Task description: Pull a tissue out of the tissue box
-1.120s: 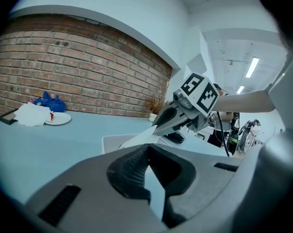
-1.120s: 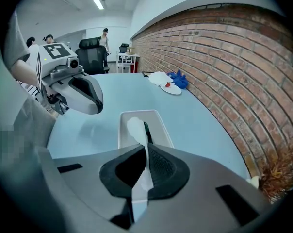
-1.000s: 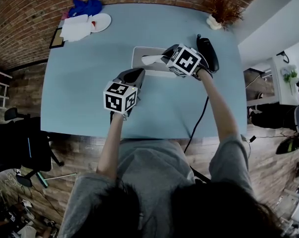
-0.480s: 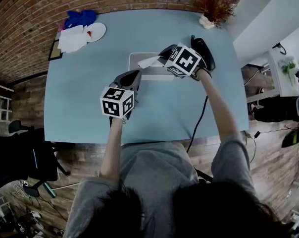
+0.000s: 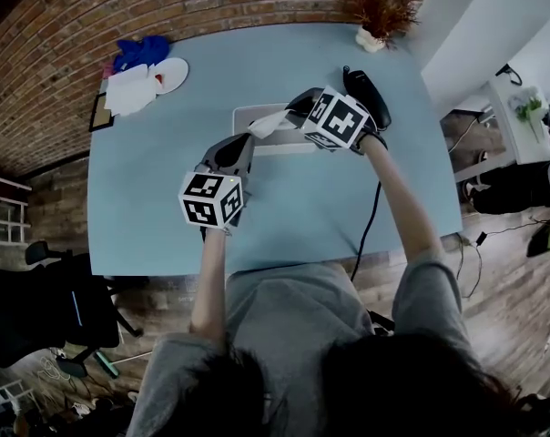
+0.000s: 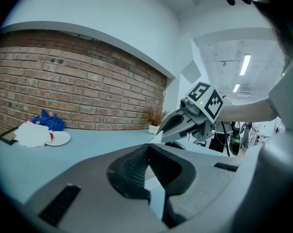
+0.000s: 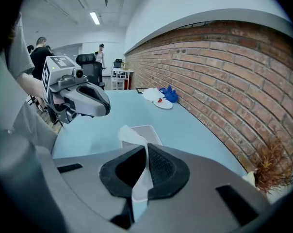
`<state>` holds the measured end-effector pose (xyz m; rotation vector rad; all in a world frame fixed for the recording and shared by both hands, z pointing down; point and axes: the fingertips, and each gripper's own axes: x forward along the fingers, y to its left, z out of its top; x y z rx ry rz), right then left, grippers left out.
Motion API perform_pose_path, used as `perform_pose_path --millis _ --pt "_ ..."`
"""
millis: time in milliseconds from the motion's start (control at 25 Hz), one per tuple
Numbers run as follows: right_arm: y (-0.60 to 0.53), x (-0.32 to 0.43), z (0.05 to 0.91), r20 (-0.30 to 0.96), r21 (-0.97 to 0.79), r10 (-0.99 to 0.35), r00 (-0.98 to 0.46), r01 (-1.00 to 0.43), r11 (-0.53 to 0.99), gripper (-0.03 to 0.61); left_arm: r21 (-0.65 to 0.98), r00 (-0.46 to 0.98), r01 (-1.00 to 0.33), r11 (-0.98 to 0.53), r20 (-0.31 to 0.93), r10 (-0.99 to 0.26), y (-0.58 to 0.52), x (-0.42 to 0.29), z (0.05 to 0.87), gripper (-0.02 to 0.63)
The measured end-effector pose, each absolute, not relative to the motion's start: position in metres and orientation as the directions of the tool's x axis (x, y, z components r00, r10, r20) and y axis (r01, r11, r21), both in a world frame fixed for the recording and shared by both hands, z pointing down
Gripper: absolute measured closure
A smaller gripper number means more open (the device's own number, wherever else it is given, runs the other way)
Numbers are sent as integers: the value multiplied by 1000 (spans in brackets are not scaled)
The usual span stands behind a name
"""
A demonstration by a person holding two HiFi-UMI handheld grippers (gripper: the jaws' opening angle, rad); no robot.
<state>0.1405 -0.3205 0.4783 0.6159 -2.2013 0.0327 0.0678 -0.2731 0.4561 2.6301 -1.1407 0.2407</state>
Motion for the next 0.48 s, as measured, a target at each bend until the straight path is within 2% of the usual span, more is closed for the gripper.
perform_pose_path --millis 480 --pt "-317 151 451 637 157 -483 -601 -512 845 577 138 677 -735 -664 200 -708 -270 67 435 611"
